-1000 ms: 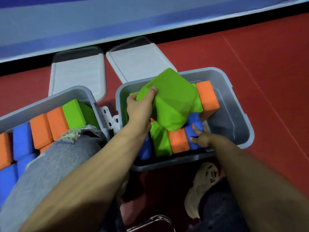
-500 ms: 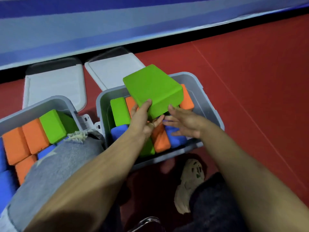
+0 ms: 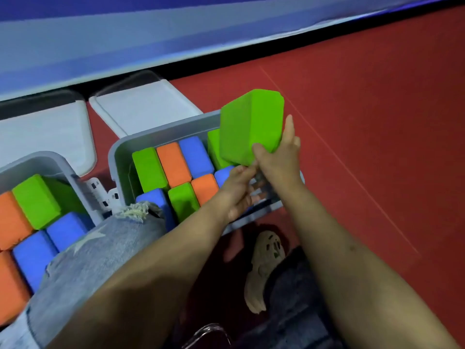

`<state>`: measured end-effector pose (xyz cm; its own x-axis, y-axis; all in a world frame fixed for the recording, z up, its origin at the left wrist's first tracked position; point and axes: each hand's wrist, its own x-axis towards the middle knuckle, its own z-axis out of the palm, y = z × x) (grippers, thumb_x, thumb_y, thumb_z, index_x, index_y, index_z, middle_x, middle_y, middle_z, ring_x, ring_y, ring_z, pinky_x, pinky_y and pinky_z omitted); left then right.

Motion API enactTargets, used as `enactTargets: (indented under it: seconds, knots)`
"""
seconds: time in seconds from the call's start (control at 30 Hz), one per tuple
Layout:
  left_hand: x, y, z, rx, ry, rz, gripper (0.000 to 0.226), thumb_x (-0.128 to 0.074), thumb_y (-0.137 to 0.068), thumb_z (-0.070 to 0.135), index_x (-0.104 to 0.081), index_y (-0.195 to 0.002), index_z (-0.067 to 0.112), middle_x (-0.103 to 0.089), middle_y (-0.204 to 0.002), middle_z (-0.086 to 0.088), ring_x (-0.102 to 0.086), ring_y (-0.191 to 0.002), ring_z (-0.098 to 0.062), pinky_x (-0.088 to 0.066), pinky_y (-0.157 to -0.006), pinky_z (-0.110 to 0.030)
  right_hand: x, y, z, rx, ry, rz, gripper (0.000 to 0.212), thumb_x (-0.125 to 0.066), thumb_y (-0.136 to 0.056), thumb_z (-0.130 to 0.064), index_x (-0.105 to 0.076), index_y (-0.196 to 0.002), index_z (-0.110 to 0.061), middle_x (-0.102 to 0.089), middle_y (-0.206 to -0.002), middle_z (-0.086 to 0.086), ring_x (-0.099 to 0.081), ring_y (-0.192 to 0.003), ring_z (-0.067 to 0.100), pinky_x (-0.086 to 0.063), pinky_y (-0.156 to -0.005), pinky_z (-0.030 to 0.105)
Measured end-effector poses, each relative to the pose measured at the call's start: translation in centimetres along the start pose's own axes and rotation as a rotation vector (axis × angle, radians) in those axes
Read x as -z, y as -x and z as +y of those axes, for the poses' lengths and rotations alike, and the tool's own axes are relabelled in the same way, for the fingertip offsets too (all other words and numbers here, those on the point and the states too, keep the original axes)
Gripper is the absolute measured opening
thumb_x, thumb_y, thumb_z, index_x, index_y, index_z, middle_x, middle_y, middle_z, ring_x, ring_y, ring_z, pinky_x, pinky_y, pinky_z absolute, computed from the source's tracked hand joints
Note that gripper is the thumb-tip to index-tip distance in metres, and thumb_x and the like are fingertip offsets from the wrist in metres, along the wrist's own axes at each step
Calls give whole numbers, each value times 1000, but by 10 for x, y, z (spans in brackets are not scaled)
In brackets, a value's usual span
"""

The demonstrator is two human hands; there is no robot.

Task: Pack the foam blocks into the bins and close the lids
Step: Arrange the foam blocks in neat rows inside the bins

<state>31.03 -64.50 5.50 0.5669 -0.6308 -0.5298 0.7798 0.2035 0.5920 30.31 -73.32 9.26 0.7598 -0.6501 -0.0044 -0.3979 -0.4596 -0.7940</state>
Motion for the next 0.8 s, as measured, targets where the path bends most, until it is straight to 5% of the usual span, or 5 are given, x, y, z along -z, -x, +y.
enactTargets:
  seconds: [0.17,0.27,0.37,0.63,0.8]
  knots:
    - [15,-5,-24,-36,-684,115,28,-54,-92,-1,-50,-113,19,-52,-92,1,-57,-67,10,-43,-54,-7,16,-20,7,-6,111,-12,85,-71,-66,-34,-34,-140,-13,-49,-122,21,-49,-110,35,-35,-87,30]
    - [48,-23,-36,-97,-1318,114,44,-56,-93,16,-46,-135,6,-49,-134,-14,-50,-123,-14,-34,-98,-18,43,-31,5,-30,190,-43,83,-71,-74,-28,-27,-144,-26,-48,-123,22,-49,-113,34,-37,-92,29]
    - [73,-29,-48,71,-1645,5,59,-29,-98,49,-33,-147,17,-28,-156,-3,-20,-145,-22,-19,-117,-41,54,-40,14,-55,405,-155,80,-68,-77,-35,-28,-146,-34,-45,-130,22,-45,-120,36,-35,-104,33]
    - [94,-20,-47,308,-1703,-44,57,-11,-100,53,-19,-151,30,-11,-160,10,-2,-148,-15,2,-115,-50,-4,-24,77,-182,820,-632,71,-47,-87,-58,-50,-130,-3,-50,-133,25,-43,-126,37,-37,-102,38]
    - [92,-17,-48,307,-1620,-45,54,-14,-104,43,-20,-152,20,-13,-160,2,0,-148,-14,4,-114,-27,-12,-11,105,-204,683,-665,84,-60,-86,-44,-13,-151,-19,-27,-149,22,-33,-136,34,-33,-107,35]
